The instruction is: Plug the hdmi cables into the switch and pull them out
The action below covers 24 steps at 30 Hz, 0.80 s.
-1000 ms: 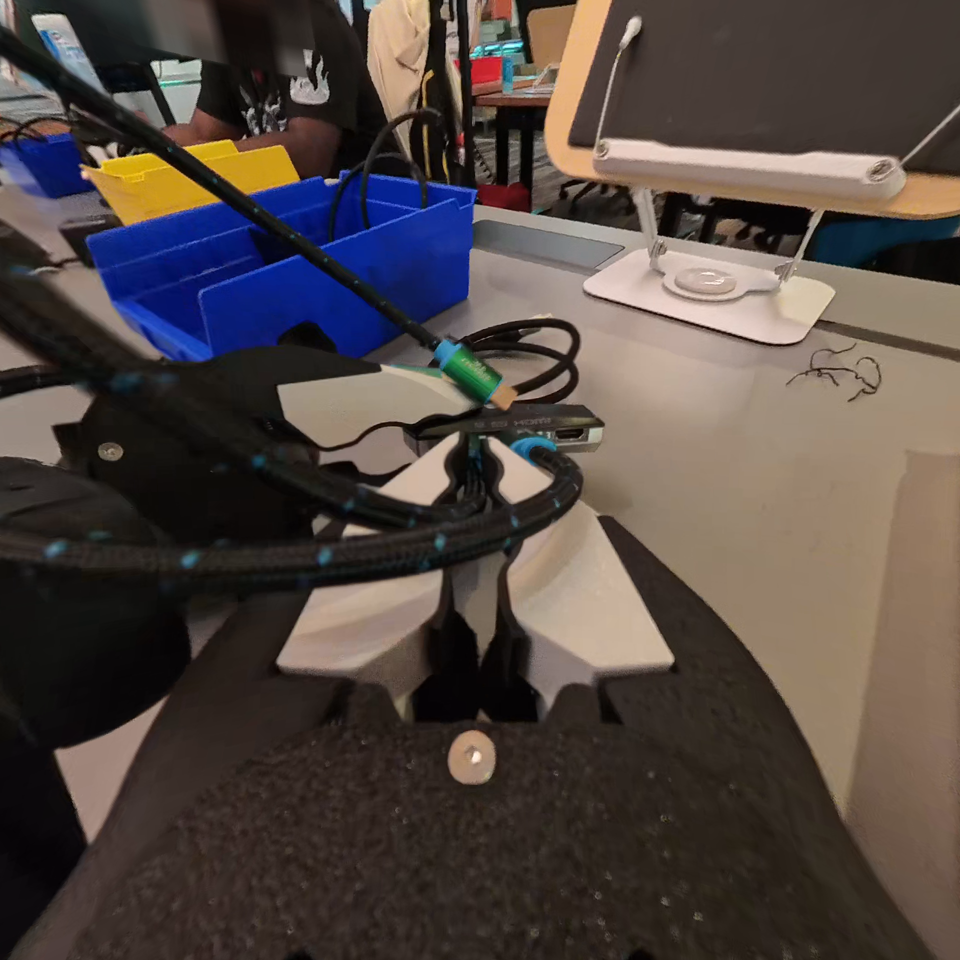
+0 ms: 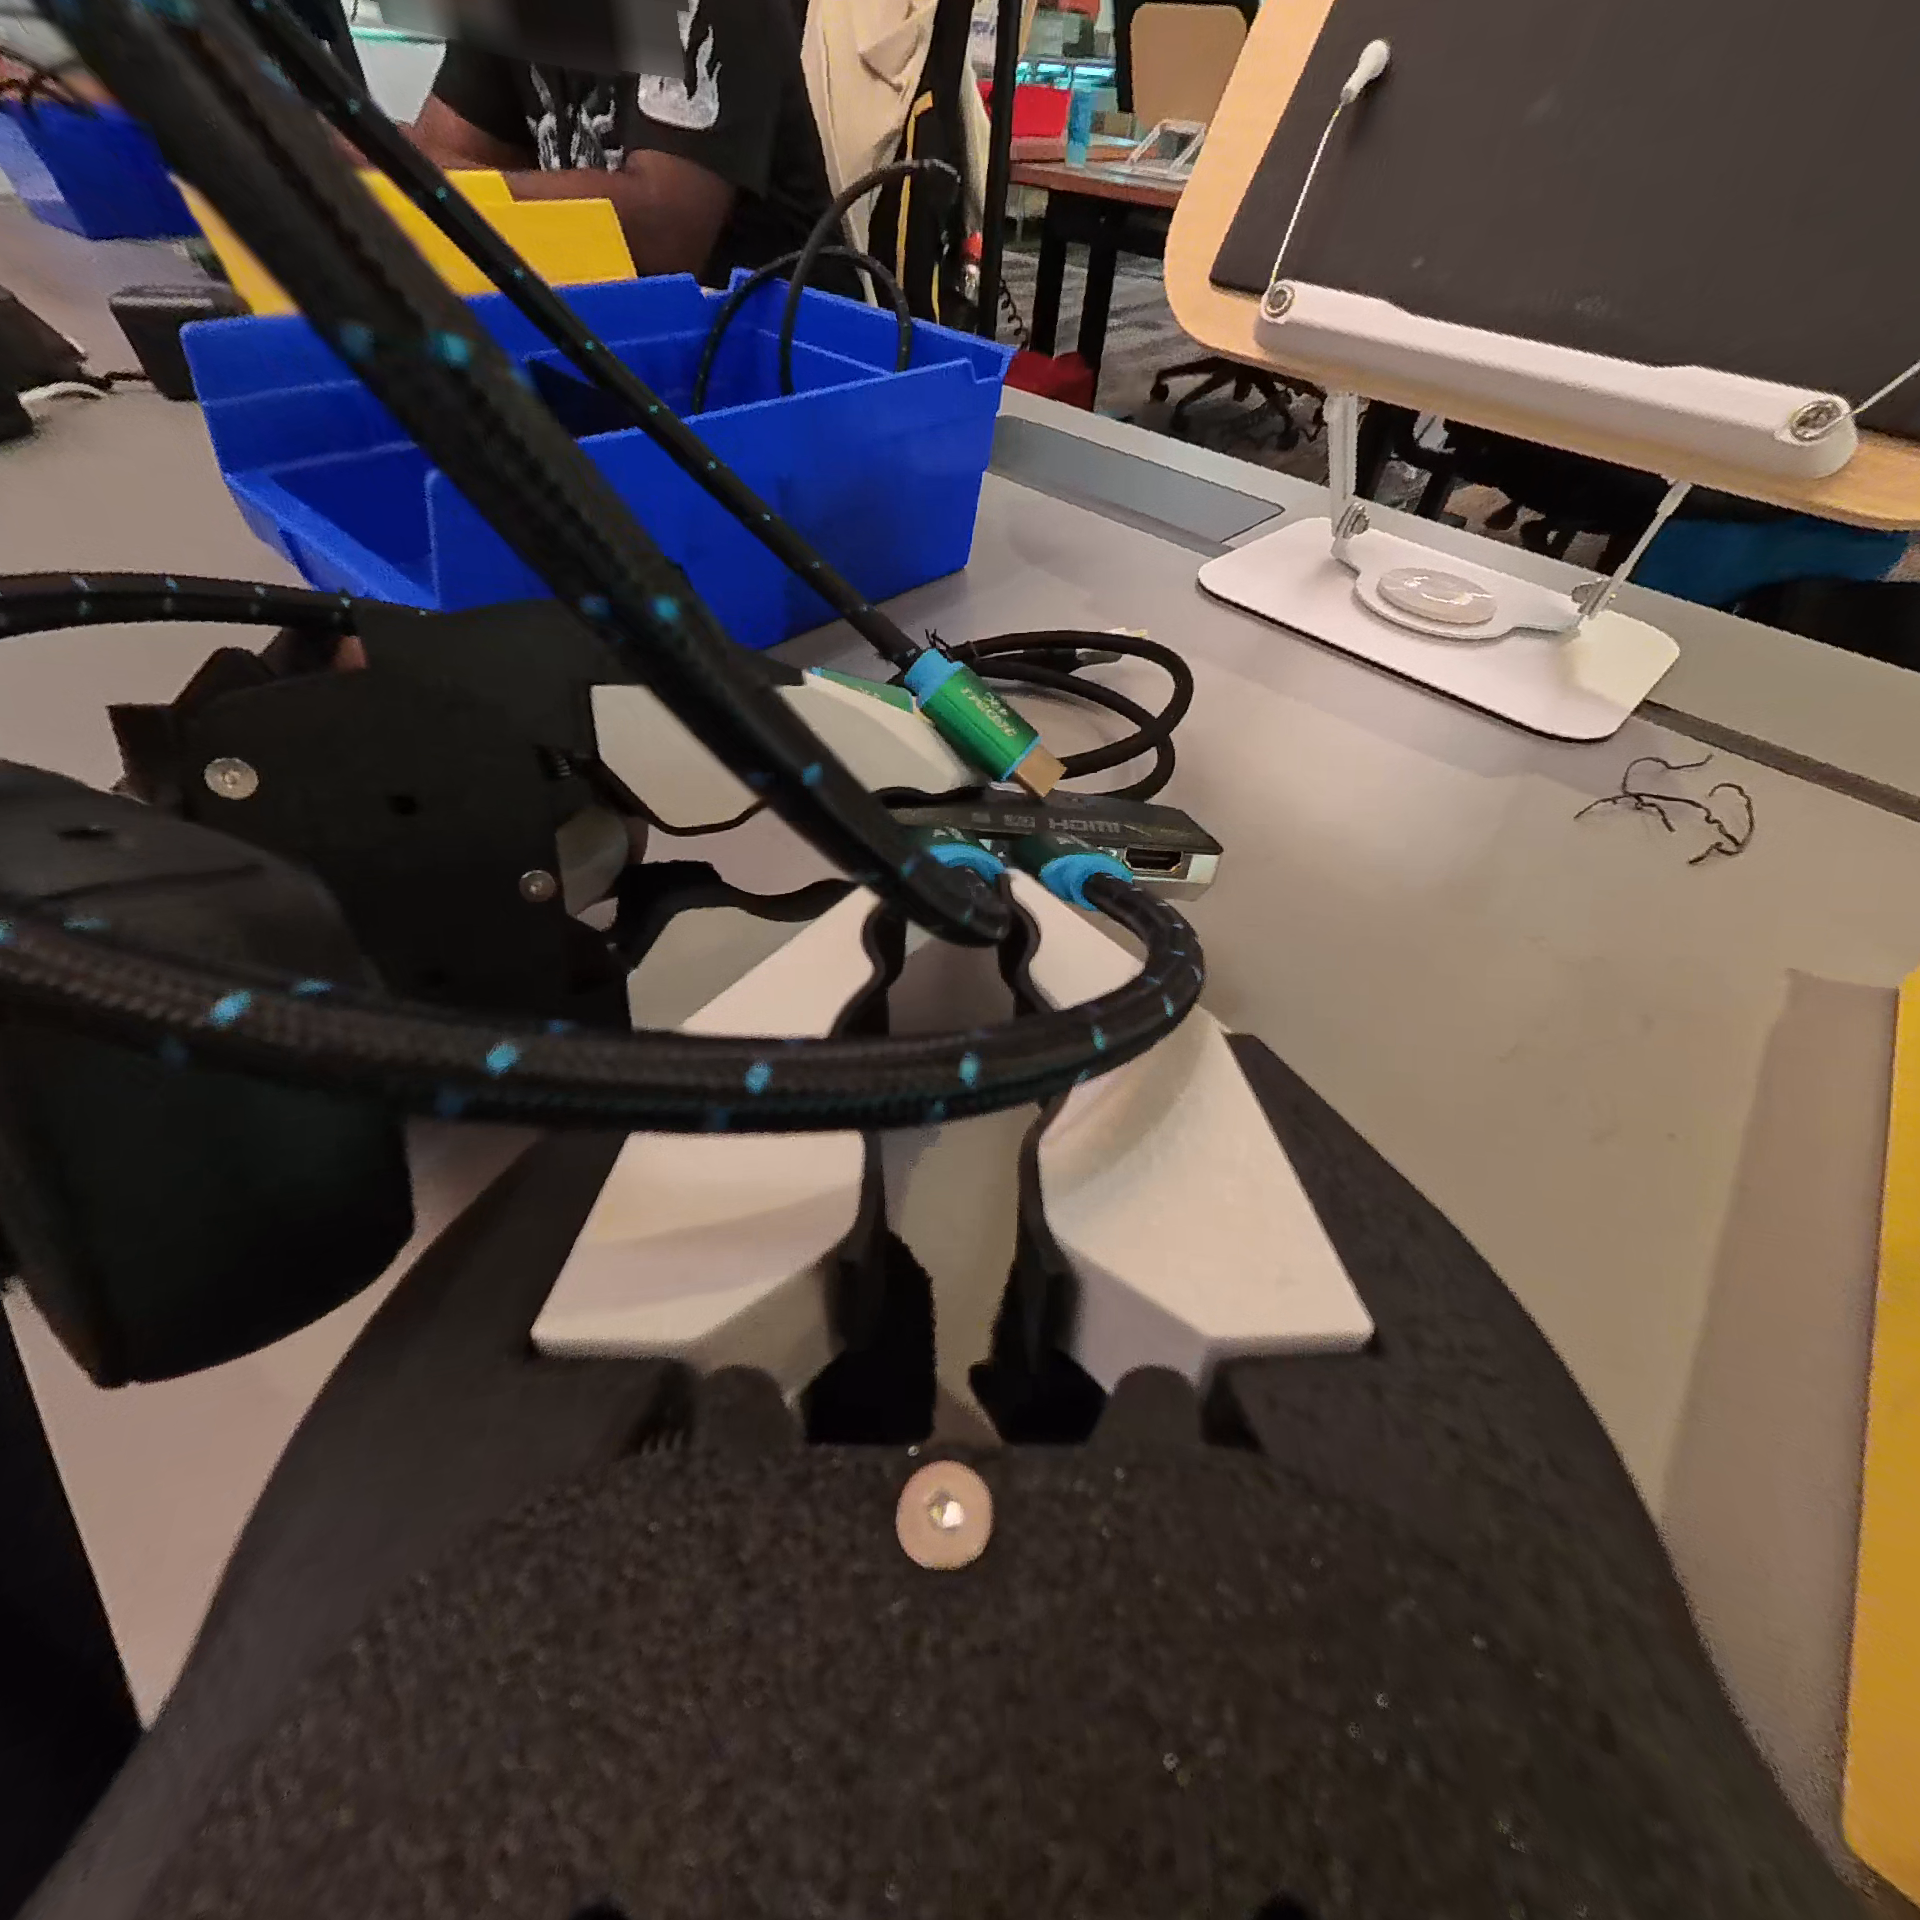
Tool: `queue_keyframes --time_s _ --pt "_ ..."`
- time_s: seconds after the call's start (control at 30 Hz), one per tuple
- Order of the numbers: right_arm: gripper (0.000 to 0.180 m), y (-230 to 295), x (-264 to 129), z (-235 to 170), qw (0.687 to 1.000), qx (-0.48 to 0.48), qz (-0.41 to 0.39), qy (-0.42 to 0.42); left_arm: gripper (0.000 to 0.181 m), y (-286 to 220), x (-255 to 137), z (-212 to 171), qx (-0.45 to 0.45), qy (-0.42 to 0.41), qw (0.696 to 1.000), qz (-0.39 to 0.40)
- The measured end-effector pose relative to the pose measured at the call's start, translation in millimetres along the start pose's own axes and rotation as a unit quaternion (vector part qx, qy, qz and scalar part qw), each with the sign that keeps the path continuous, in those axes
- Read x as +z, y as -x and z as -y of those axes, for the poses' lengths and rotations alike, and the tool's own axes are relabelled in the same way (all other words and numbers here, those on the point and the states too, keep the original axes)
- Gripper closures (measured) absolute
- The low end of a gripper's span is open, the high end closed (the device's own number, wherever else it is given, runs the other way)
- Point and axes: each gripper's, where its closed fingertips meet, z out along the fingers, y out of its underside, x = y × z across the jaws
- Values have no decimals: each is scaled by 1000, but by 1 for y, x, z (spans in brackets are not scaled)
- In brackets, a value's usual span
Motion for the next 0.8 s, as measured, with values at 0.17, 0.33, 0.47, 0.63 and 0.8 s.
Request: queue_keyframes --time_s 0.17,0.33,0.47,0.63,0.8 --pt "166 -1 2 -3 998 55 7 17 159 -1 3 -3 -2 11 1000 2" --pt "166 -1 2 -5 999 44 12 8 159 -3 3 -4 3 15 1000 5" --pt "163 -1 2 -1 998 58 14 -10 159 -2 3 -4 1 16 1000 4" --pt "170 -3 0 0 998 55 11 -9 159 -2 3 -5 0 18 1000 3" --pt "169 -3 4 -5 999 53 11 2 159 -4 4 -7 4 23 1000 1"
